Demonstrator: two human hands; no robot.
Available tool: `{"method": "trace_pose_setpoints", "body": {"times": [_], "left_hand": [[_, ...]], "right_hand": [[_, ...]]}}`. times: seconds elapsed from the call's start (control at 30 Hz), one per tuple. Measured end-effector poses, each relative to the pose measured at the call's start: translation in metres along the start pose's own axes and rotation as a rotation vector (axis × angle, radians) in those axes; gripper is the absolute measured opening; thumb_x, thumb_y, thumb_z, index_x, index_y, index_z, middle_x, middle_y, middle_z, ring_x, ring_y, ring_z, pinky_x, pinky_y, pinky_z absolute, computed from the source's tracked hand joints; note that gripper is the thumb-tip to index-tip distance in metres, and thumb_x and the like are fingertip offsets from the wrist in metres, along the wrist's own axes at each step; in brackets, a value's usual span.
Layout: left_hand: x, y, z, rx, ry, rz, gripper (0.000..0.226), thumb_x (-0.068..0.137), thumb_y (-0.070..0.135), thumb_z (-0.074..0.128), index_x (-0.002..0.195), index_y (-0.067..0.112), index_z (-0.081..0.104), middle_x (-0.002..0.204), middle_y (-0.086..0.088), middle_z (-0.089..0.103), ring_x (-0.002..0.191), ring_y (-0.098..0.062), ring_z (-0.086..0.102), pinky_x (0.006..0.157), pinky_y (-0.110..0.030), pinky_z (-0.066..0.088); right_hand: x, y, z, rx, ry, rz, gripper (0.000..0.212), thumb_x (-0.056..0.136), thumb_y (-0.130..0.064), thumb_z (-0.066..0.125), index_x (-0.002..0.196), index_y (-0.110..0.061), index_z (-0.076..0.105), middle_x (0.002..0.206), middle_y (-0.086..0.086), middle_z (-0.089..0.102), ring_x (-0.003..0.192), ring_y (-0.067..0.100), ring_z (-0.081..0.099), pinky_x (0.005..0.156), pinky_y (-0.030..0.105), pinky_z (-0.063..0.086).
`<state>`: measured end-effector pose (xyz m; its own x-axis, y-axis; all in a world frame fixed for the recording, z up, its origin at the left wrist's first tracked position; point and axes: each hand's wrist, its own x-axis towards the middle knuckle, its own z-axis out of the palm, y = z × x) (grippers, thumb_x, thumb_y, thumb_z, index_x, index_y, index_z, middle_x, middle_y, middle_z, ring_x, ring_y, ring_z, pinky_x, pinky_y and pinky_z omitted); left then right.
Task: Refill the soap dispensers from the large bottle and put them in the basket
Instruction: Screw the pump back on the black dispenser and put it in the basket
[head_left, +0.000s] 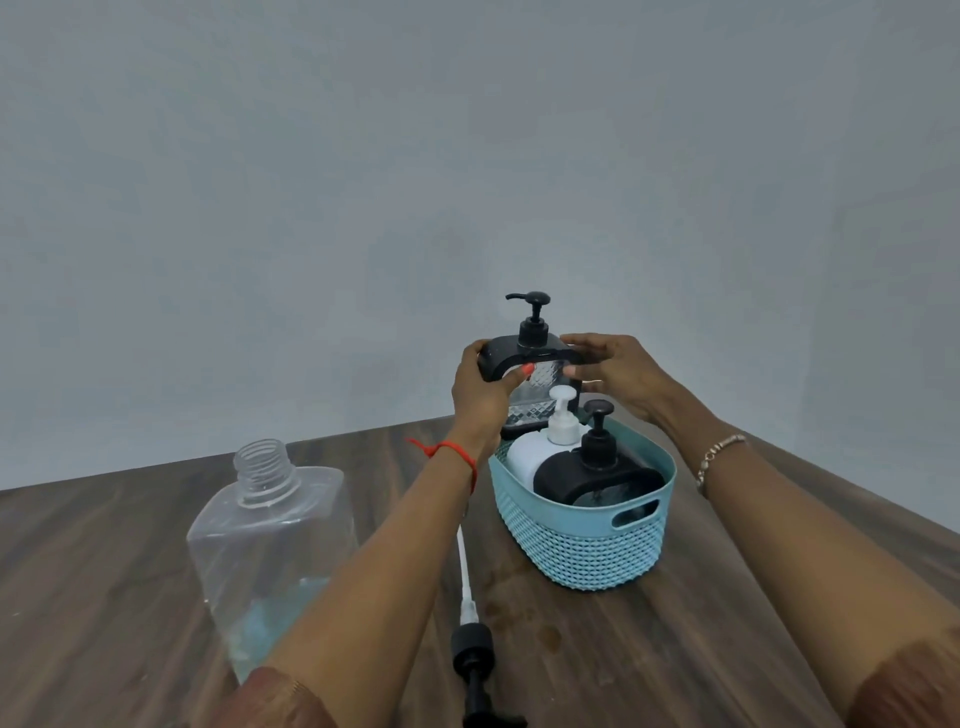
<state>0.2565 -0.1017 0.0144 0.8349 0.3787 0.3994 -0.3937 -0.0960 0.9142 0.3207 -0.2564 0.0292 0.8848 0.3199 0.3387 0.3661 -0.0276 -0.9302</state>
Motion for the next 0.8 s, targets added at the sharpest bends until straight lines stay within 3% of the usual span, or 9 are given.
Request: {"method": "trace_pose_setpoints", "body": {"times": [0.07,0.17,0.33,0.4,0.47,0.57,0.7,0.8], "left_hand": [[0.001,0.002,0.002,0.006,-0.014,-0.026,0.052,0.080,0.006,0.071,0.126,0.008,0.046,0.123,-0.014,0.056,0.110,-0.027,0.057,0.099,-0.041,0.048],[0.000,0.000,0.005,-0.006,-0.009,-0.085,0.051,0.080,0.005,0.072,0.124,0.007,0.047,0.121,-0.014,0.057,0.109,-0.028,0.057,0.098,-0.041,0.048],[-0.011,-0.015,0.001,-0.019,-0.008,-0.174,0.045,0.077,0.003,0.073,0.117,0.006,0.051,0.114,-0.013,0.059,0.104,-0.029,0.060,0.089,-0.038,0.053],[-0.016,-0.018,0.001,0.002,-0.025,-0.176,0.042,0.076,0.003,0.074,0.111,0.008,0.053,0.107,-0.008,0.060,0.097,-0.025,0.060,0.079,-0.031,0.053],[-0.020,-0.019,0.002,0.037,-0.043,-0.158,0.037,0.074,0.004,0.075,0.104,0.010,0.054,0.099,-0.003,0.061,0.089,-0.018,0.059,0.068,-0.021,0.049],[-0.023,-0.017,0.000,0.159,-0.064,-0.112,0.026,0.073,0.009,0.076,0.094,0.010,0.061,0.088,-0.001,0.063,0.078,-0.014,0.058,0.064,-0.018,0.047],[-0.029,-0.018,-0.005,0.322,-0.117,-0.144,0.018,0.076,0.015,0.071,0.068,0.008,0.057,0.070,-0.008,0.054,0.072,-0.019,0.046,0.068,-0.032,0.037],[-0.034,-0.017,-0.004,0.324,-0.138,-0.141,0.008,0.084,0.014,0.062,0.078,0.011,0.059,0.080,-0.011,0.054,0.079,-0.016,0.046,0.073,-0.032,0.038]], "right_hand": [[0.000,0.001,-0.004,0.009,0.009,0.009,0.049,0.078,0.013,0.061,0.124,-0.004,0.056,0.107,0.010,0.065,0.084,0.016,0.065,0.067,0.024,0.055],[-0.002,-0.001,-0.009,-0.045,0.015,0.013,0.048,0.078,0.012,0.062,0.123,-0.005,0.058,0.105,0.009,0.066,0.083,0.012,0.064,0.060,0.018,0.053],[-0.011,0.008,-0.009,-0.187,-0.037,0.071,0.047,0.077,0.014,0.062,0.121,-0.002,0.058,0.105,0.012,0.066,0.081,0.013,0.065,0.060,0.015,0.054],[-0.015,0.014,-0.009,-0.276,-0.042,0.080,0.046,0.078,0.014,0.061,0.121,-0.002,0.058,0.106,0.012,0.067,0.086,0.016,0.064,0.063,0.015,0.054],[-0.018,0.017,-0.010,-0.340,-0.043,0.073,0.044,0.079,0.017,0.056,0.120,-0.001,0.060,0.107,0.010,0.066,0.087,0.015,0.063,0.055,0.011,0.051],[-0.022,0.018,-0.014,-0.344,-0.009,0.057,0.041,0.075,0.020,0.054,0.106,-0.004,0.068,0.100,0.014,0.069,0.077,0.010,0.063,0.053,0.010,0.050],[-0.024,0.019,-0.015,-0.442,0.020,0.051,0.032,0.068,0.017,0.060,0.077,-0.009,0.075,0.092,0.023,0.072,0.086,0.023,0.065,0.082,0.035,0.055],[-0.024,0.020,-0.013,-0.502,-0.007,0.062,0.030,0.068,0.016,0.059,0.077,-0.007,0.076,0.094,0.029,0.069,0.087,0.023,0.062,0.091,0.048,0.052]]}}
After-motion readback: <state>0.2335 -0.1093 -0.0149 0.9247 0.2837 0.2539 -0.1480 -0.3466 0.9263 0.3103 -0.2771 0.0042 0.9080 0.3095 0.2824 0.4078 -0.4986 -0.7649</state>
